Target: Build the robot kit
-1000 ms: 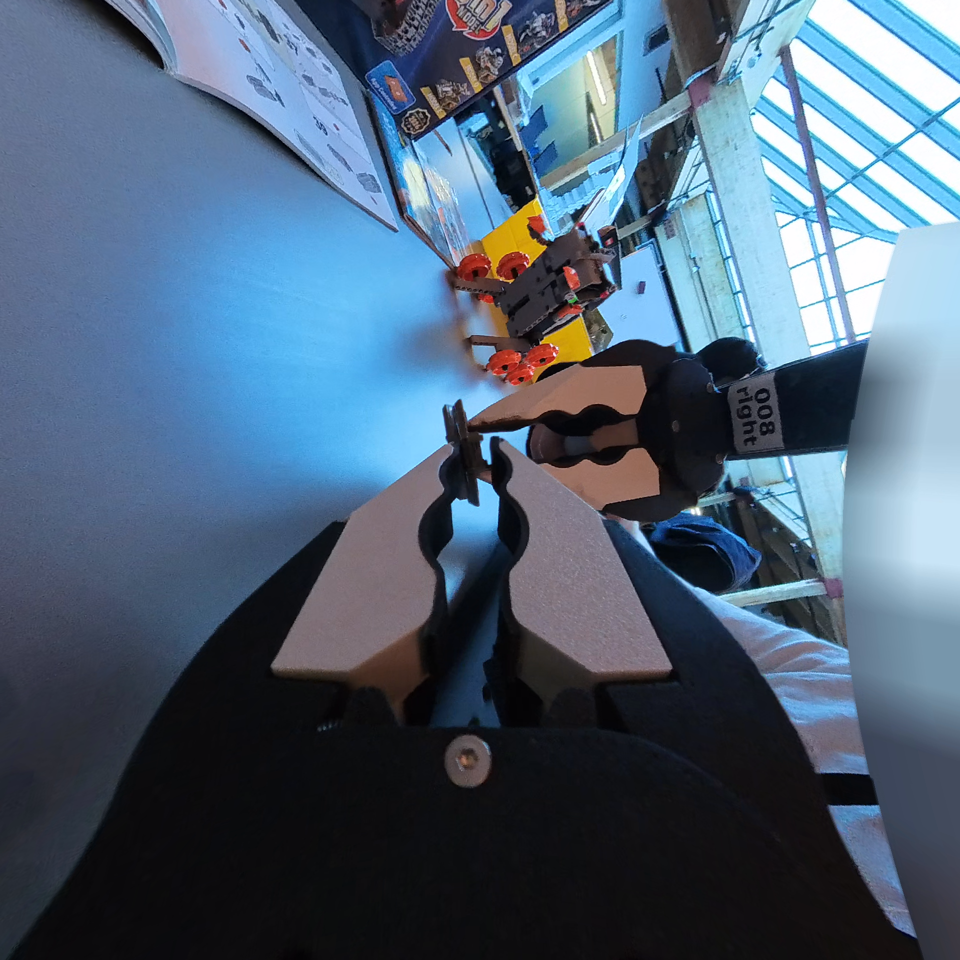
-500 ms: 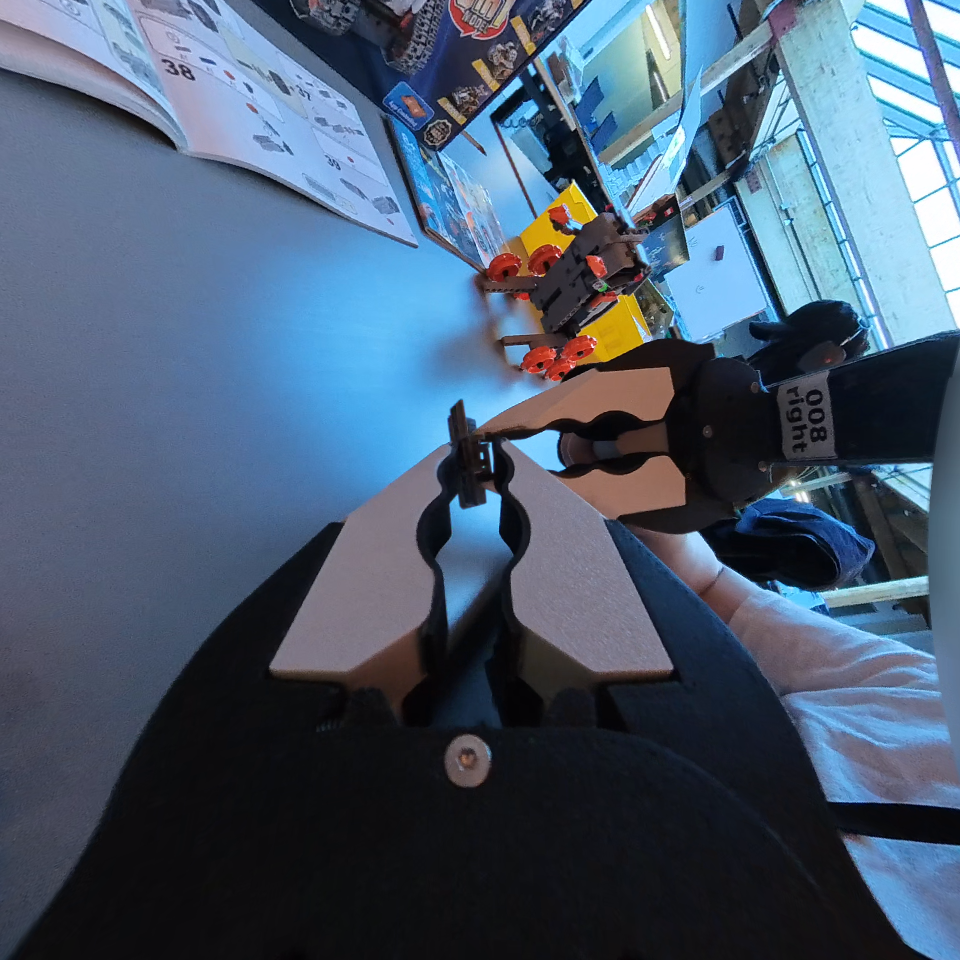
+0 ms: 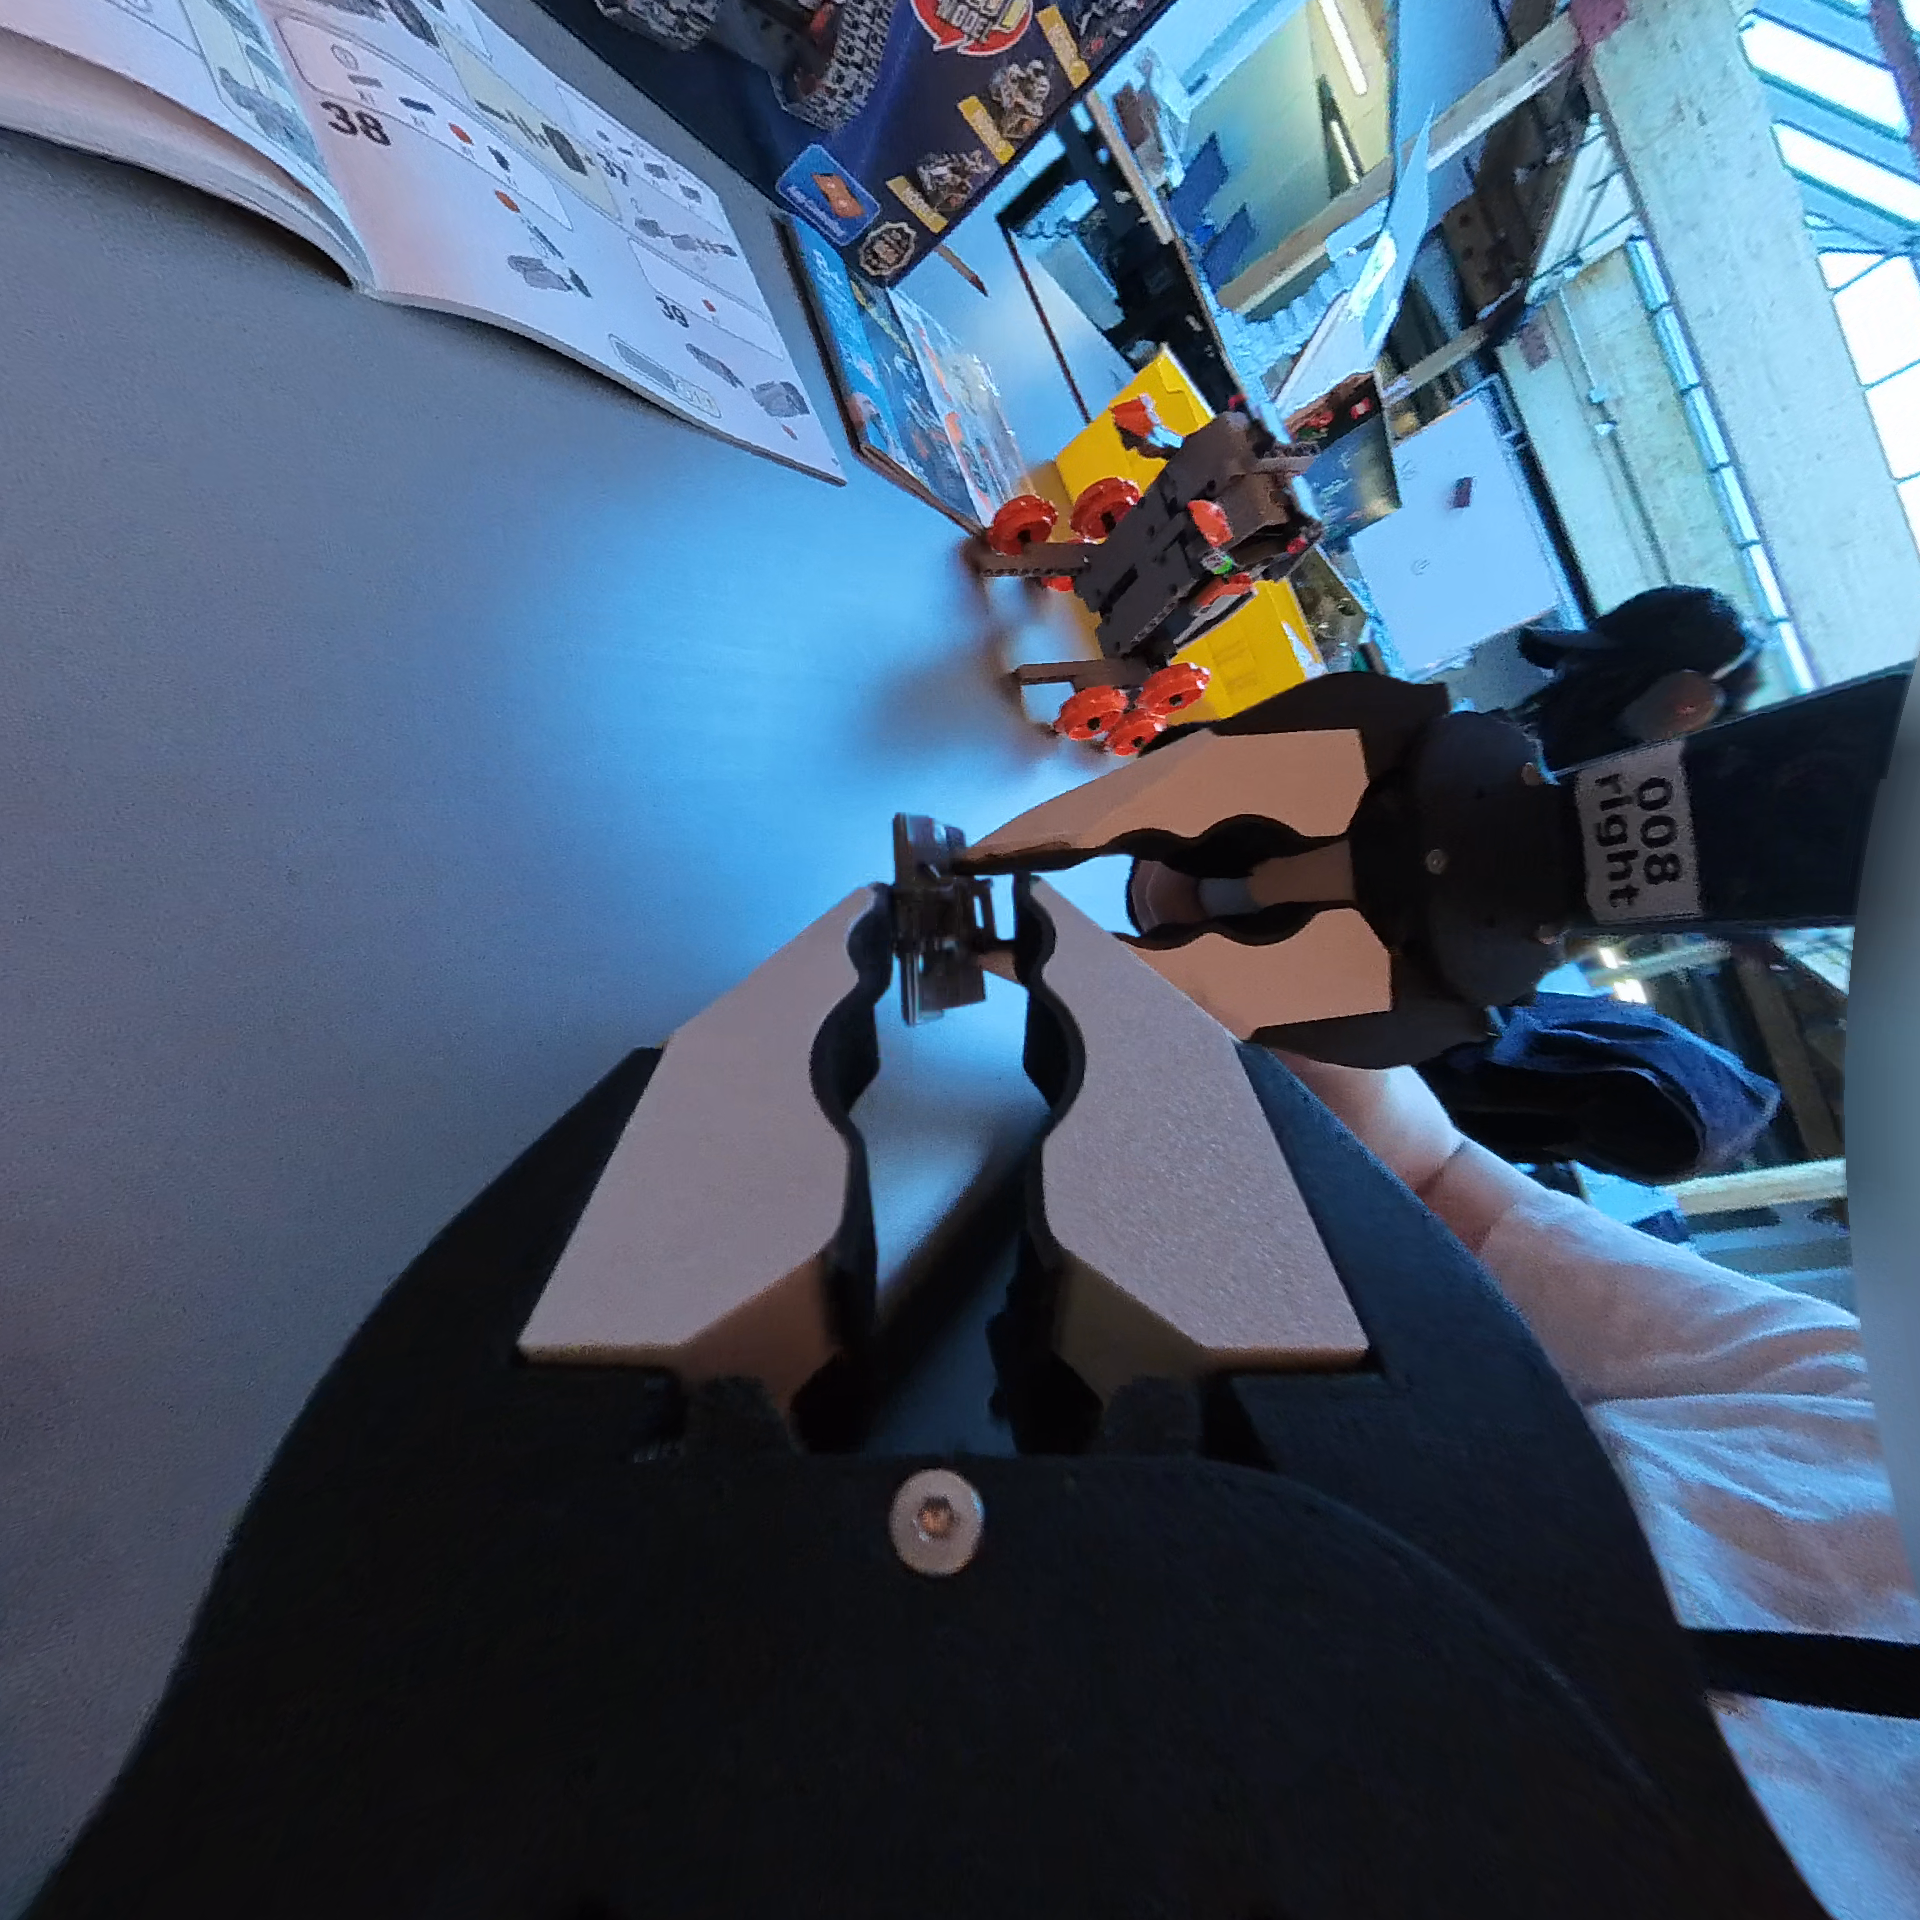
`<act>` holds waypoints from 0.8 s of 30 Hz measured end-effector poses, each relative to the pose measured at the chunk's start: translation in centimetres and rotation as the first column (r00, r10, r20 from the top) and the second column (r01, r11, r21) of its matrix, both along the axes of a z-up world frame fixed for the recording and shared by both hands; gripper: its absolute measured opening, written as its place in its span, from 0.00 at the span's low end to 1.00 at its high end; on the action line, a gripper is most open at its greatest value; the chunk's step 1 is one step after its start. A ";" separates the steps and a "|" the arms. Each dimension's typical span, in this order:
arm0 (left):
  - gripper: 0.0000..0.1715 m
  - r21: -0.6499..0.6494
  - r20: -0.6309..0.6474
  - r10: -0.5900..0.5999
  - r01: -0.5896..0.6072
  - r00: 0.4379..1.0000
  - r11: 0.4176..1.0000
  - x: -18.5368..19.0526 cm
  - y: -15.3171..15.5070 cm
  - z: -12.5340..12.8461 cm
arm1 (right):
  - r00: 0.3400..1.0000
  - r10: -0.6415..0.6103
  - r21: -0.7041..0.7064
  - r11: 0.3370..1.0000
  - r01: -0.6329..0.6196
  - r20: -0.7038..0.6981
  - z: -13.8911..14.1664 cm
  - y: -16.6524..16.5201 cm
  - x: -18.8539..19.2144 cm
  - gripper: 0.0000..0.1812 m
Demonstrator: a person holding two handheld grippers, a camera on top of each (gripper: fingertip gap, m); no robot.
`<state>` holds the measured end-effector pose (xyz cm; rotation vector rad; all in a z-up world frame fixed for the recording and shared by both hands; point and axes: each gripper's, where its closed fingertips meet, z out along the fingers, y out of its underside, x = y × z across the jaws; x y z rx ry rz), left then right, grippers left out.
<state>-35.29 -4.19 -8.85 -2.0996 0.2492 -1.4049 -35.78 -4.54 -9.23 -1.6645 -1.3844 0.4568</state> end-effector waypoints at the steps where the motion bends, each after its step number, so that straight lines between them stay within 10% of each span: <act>1: 0.12 0.015 -0.013 0.008 -0.008 1.000 1.000 -0.1 0.1 0.0 | 1.000 0.001 -0.008 1.000 -0.001 -0.012 0.1 -0.1 -0.1 0.06; 24: 0.05 -0.094 0.122 -0.036 0.047 0.992 0.994 0.8 -0.3 0.0 | 0.993 0.070 -0.045 0.996 -0.074 -0.091 0.6 -0.6 0.0 0.06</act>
